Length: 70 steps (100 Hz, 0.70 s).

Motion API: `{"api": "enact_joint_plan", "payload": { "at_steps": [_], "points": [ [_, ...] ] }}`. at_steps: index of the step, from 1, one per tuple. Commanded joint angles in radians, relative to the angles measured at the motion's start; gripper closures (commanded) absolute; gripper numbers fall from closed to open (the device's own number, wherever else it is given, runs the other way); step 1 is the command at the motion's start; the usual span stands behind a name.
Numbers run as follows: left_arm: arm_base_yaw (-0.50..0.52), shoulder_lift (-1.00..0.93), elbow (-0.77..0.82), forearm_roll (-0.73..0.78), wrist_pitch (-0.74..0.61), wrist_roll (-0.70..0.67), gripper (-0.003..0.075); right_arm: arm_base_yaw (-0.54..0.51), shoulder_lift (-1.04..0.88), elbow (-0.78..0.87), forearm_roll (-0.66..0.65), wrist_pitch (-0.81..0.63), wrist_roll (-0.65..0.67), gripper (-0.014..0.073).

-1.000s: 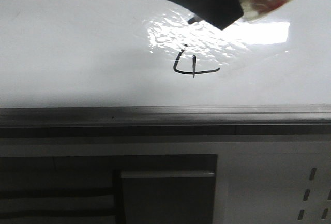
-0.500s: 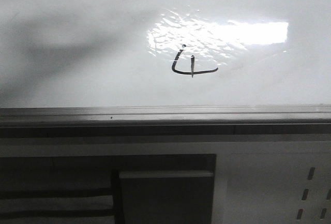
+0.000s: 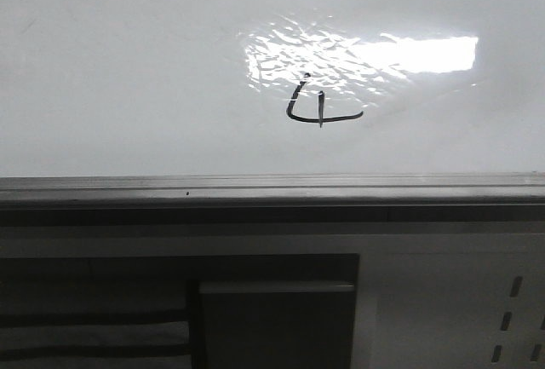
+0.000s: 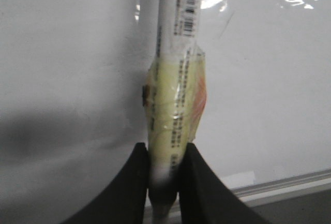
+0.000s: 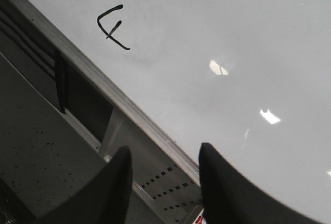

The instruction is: Write number 4 on whiteboard

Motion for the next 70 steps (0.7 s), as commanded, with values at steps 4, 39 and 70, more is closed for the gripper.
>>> {"api": "enact_joint_plan", "payload": {
  "at_steps": [4,39,70],
  "points": [
    [0.005,-0.001,-0.021,-0.024,-0.129,-0.012,0.0741,-0.004,0.001,-0.021,-0.003,-0.074,0.002,0.0325],
    [0.005,0.086,-0.019,-0.024,-0.257,-0.012,0.0741,-0.004,0.001,-0.021,-0.003,-0.056,0.002,0.0325],
    [0.005,0.103,-0.019,-0.024,-0.243,-0.009,0.0682,-0.004,0.001,-0.021,0.011,-0.043,0.026,0.0325]
  ]
}}
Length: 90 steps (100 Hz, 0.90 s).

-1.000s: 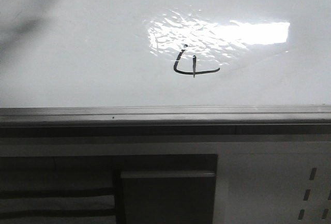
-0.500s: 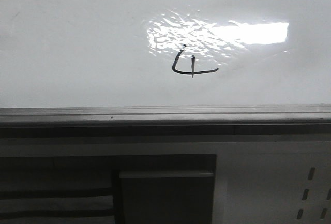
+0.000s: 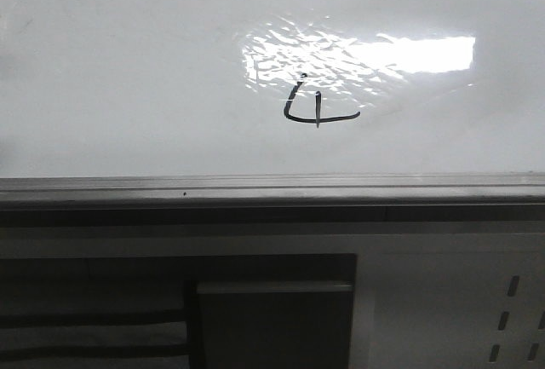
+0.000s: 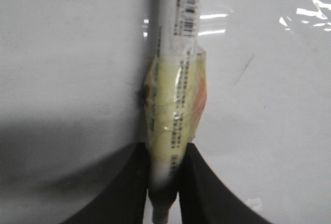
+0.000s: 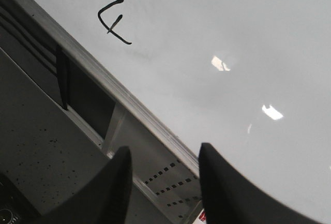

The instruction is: Write number 4 on whiteboard

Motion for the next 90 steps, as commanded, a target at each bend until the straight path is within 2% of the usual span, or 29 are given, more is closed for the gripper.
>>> {"api": "enact_joint_plan", "payload": {
  "at_steps": [1,11,19,26,37,52,64,77,90],
  "points": [
    [0.005,-0.012,-0.026,-0.013,-0.061,-0.001,0.0675,-0.004,0.001,-0.023,0.008,-0.053,0.014,0.0326],
    [0.005,-0.012,-0.026,-0.011,-0.061,0.001,0.055,-0.004,0.001,-0.023,0.008,-0.053,0.019,0.0325],
    [0.005,-0.012,-0.026,0.003,-0.061,0.001,0.0417,-0.004,0.001,-0.023,0.008,-0.043,0.044,0.0325],
    [0.005,-0.016,-0.028,0.008,-0.052,0.001,0.0363,-0.004,0.001,-0.023,0.008,-0.033,0.096,0.0326],
    [0.005,-0.039,-0.057,0.021,0.023,0.001,0.0368,-0.004,0.001,-0.023,-0.013,-0.011,0.216,0.0326],
    [0.005,-0.121,-0.122,0.037,0.198,0.001,0.0374,-0.004,-0.011,-0.021,-0.107,0.035,0.463,0.0326],
    [0.005,-0.239,-0.125,0.064,0.277,0.002,0.0374,-0.004,-0.049,-0.019,-0.132,0.052,0.53,0.0326],
    [0.005,-0.387,-0.036,0.074,0.261,0.002,0.0374,-0.004,-0.112,-0.012,-0.134,0.027,0.531,0.0326],
    [0.005,-0.532,0.089,0.074,0.153,0.002,0.0375,-0.004,-0.186,0.046,-0.134,-0.078,0.531,0.0344]
  ]
}}
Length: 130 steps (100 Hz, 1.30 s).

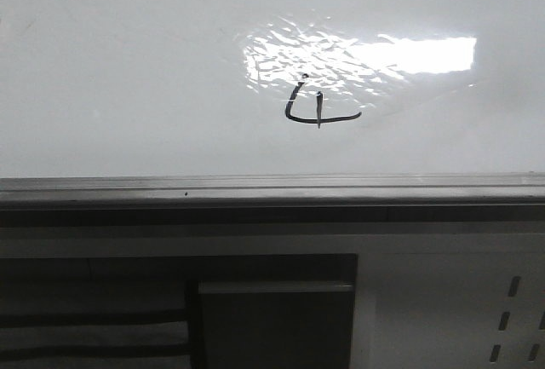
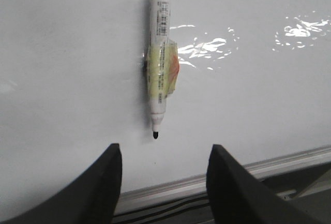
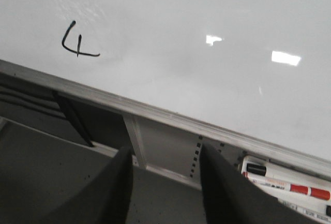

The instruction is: Write number 4 on whiteboard

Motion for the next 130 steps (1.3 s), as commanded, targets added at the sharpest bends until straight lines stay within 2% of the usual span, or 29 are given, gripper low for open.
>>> {"api": "enact_joint_plan", "payload": {
  "at_steps": [1,12,25,38,92,103,108,130],
  "points": [
    [0.005,-0.08,0.052,0.001,-0.138,0.0,0.0375,-0.002,-0.037,0.018,-0.022,-0.138,0.003,0.0349],
    [0.005,-0.151,0.136,0.001,-0.242,0.0,0.0405,-0.002,-0.07,0.116,-0.022,-0.229,0.003,0.0472],
    [0.005,-0.166,0.169,0.001,-0.274,0.0,0.056,-0.002,-0.078,0.207,-0.022,-0.306,0.003,0.0651],
    [0.005,-0.166,0.169,0.001,-0.274,0.0,0.0743,-0.002,-0.078,0.241,-0.037,-0.322,0.003,0.0664],
    [0.001,-0.197,0.19,-0.001,-0.276,0.0,0.0741,-0.002,-0.078,0.257,-0.038,-0.307,0.003,0.0664],
    [0.02,-0.299,0.267,0.006,-0.314,0.0,0.0741,-0.002,-0.078,0.257,-0.038,-0.307,0.003,0.0664],
    [0.034,-0.352,0.315,0.055,-0.355,0.0,0.0741,-0.002,-0.078,0.257,-0.038,-0.307,0.003,0.0664],
    [0.112,-0.588,0.562,0.025,-0.57,0.0,0.0741,-0.002,-0.078,0.257,-0.038,-0.307,0.003,0.0664]
  ]
}}
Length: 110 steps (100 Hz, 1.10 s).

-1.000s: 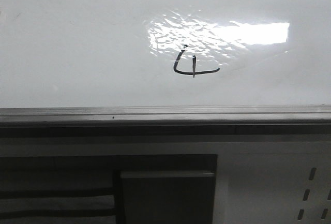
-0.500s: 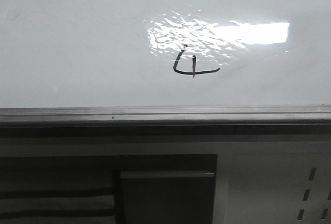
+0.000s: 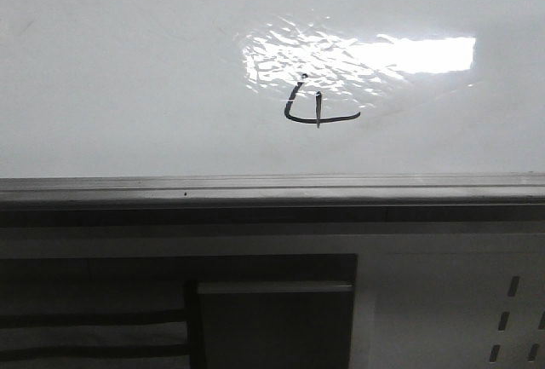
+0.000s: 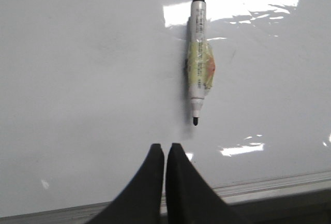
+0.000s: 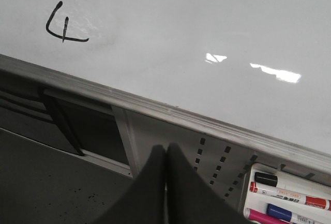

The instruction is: Write number 4 on whiteboard

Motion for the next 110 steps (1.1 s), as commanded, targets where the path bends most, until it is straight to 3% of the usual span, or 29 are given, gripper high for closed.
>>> {"api": "enact_joint_plan", "payload": {
  "at_steps": [1,19,31,110],
  "points": [
    [0.027,-0.076,0.061,-0.028,-0.158,-0.002,0.0741,-0.002,0.005,-0.024,-0.015,-0.069,0.0,0.0664],
    [0.069,-0.184,0.19,-0.067,-0.197,-0.002,0.0741,-0.002,0.005,-0.024,-0.015,-0.069,0.0,0.0664],
    [0.069,-0.182,0.187,-0.067,-0.146,-0.002,0.0741,-0.002,0.005,-0.024,-0.015,-0.066,0.0,0.0664],
    [0.069,-0.182,0.187,-0.067,-0.146,-0.002,0.0741,-0.002,0.005,-0.024,-0.015,-0.067,0.0,0.0664]
  ]
}}
